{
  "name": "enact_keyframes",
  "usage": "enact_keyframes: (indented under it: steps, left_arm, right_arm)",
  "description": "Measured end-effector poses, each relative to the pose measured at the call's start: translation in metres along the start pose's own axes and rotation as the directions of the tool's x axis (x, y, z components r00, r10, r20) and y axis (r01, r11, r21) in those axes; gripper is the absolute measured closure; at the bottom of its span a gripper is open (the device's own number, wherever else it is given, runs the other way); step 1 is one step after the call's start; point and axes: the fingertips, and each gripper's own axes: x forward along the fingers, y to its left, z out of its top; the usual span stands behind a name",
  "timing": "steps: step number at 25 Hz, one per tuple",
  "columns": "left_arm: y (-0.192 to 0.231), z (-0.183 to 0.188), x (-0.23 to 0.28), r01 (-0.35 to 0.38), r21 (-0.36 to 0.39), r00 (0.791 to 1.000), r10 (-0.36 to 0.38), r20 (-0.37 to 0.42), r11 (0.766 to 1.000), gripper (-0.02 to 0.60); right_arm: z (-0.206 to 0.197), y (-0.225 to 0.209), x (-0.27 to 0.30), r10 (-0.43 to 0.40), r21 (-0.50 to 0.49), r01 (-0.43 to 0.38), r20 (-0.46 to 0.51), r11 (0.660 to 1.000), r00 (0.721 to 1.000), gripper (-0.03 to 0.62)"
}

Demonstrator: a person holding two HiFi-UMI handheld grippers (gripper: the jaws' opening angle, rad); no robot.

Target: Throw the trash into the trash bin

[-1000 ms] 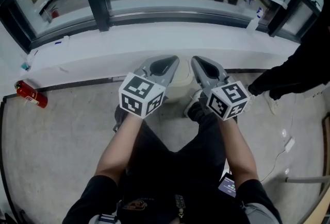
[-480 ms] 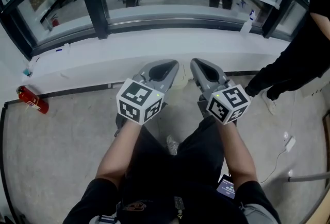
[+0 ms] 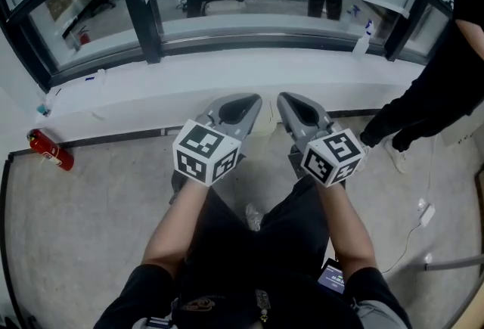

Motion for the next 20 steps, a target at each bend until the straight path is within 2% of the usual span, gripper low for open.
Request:
enact_keyframes:
  steps: [20]
  left_arm:
    - [-0.0005,-0.005,0.0007,0.009,-0.011,1.0,-0.009,-0.008,1.0,0.575]
  right_arm:
    - [-0.0024,-0.0007,0.001,0.003,0.006,-0.003,-0.006,1.0,1.0,0.591]
